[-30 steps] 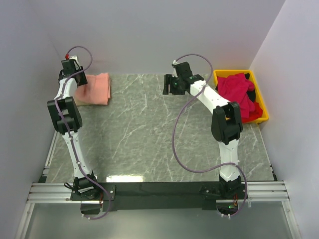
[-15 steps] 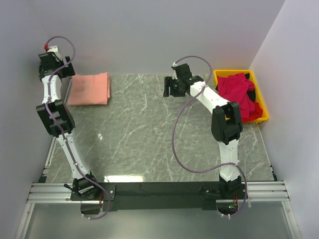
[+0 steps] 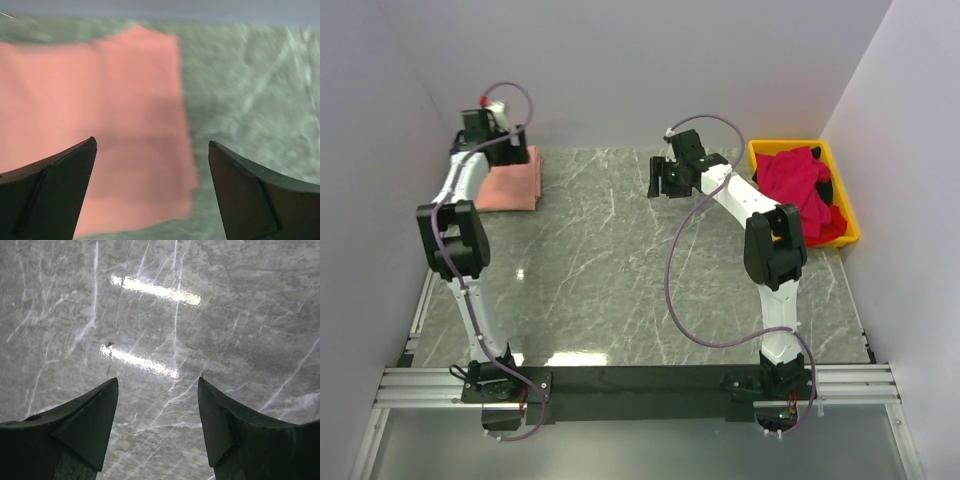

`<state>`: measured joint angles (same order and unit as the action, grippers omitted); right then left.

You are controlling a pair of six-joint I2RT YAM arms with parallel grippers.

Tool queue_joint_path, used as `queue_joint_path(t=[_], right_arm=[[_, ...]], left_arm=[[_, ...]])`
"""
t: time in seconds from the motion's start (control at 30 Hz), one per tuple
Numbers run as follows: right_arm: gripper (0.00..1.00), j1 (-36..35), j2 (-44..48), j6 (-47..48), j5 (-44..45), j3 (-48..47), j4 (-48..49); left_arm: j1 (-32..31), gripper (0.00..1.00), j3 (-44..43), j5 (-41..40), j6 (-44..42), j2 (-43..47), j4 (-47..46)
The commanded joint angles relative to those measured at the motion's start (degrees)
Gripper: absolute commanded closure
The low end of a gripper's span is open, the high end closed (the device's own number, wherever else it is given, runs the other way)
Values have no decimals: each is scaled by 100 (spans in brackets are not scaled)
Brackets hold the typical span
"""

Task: Fold and stack the t-shirts
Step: Reset both grippers

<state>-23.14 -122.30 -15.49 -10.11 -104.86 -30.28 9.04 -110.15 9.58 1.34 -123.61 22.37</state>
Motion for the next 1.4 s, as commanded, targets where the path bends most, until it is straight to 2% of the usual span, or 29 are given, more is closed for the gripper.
queue_joint_path(t=[0.0, 0.23, 0.33, 0.6, 1.1, 1.37], right_arm=[[28, -51, 145, 63, 0, -211, 5], [28, -42, 127, 72, 44, -158, 14], [28, -51, 101, 89, 70, -140, 22], [28, -42, 84, 81, 71, -166, 14], [29, -51, 119, 63, 88, -79, 49], [28, -51, 127, 54, 35, -78, 49]], left_arm=[[-200, 1, 81, -202, 217, -75, 232], [-692, 0, -94, -940, -72, -619, 443], [-807, 1, -68, -1546, -423, -769, 382], [-842, 1, -165, -2364, -828, -1077, 268], [-614, 0, -551, -2672, -1522, -1341, 4], [-499, 1, -639, -2400, -1716, -1315, 22]])
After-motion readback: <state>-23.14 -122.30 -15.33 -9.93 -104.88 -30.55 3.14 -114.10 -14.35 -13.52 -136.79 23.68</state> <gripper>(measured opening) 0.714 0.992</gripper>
